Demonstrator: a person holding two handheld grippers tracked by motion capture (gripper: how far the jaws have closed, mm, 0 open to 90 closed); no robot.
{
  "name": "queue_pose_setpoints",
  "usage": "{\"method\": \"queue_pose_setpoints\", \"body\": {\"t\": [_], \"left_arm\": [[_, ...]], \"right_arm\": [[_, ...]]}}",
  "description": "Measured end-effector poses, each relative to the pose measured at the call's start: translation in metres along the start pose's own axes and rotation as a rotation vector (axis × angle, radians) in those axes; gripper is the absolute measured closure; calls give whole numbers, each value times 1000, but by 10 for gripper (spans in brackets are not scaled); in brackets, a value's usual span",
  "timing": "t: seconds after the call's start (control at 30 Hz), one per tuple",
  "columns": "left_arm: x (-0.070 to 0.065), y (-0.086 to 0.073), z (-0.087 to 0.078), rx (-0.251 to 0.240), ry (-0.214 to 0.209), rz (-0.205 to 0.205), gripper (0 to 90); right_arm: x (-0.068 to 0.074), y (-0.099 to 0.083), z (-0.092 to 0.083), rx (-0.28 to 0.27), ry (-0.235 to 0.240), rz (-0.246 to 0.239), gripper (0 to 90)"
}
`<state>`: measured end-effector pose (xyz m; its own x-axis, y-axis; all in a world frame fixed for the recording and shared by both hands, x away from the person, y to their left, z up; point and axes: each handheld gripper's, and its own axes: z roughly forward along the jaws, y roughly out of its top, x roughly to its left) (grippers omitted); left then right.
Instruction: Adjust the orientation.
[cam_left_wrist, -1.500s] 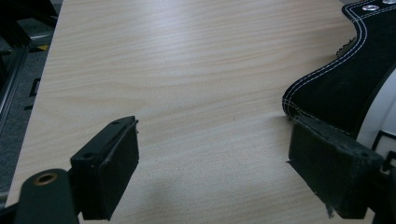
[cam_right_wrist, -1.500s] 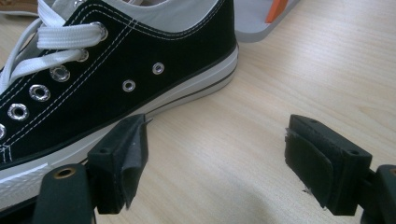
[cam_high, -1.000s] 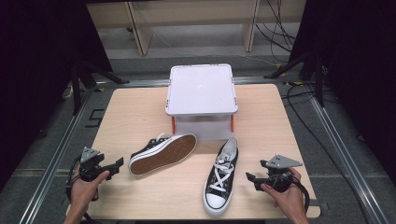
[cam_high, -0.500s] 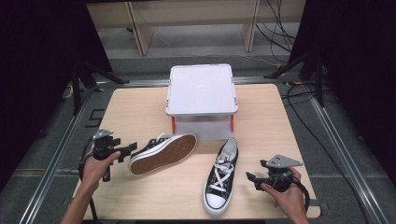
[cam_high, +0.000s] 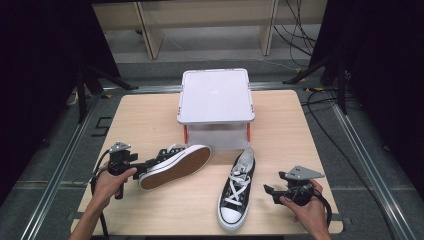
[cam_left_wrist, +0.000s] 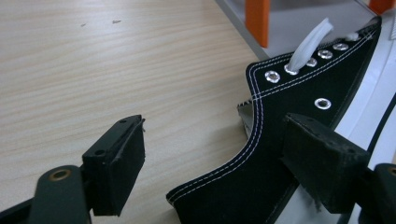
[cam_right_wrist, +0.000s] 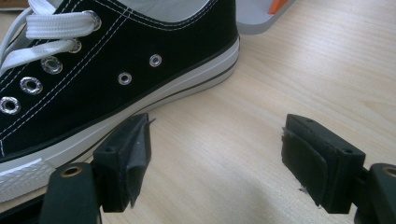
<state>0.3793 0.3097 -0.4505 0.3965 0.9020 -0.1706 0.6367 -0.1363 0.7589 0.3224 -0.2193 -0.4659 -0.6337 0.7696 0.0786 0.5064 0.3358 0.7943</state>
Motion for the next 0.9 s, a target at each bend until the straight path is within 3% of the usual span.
{"method": "queue_pose_setpoints", "body": {"t": [0.13,0.23,0.33,0.43,0.6,0.63,0.77,0.8,0.83,0.87,0.9], "left_arm": [[-11,-5,-7,-25,18,47,210],[-16,-10,-15,-39,-18,50,212],[-21,-13,-17,-51,-13,49,210],[-24,-13,-20,-47,-6,67,210],[-33,-16,-26,-24,-32,78,144],[-37,-20,-29,-7,-54,87,141],[-52,-29,-31,25,-52,152,98],[-52,-29,-31,25,-52,152,91],[-60,-33,-28,37,-48,174,92],[-60,-33,-28,37,-48,174,136],[-64,-35,-28,3,18,251,290]], "right_arm": [[0,0,0,0,11,1,253],[-2,0,1,10,15,-7,253],[-1,0,1,16,18,-4,253],[0,0,1,14,19,-10,253],[-2,0,0,13,15,-5,253],[-2,0,0,12,16,-4,253],[0,0,-2,3,0,2,253],[0,0,-2,3,0,2,253],[1,0,-3,5,2,7,253],[0,0,-3,3,3,5,253],[0,0,-3,-3,5,-2,253]]}}
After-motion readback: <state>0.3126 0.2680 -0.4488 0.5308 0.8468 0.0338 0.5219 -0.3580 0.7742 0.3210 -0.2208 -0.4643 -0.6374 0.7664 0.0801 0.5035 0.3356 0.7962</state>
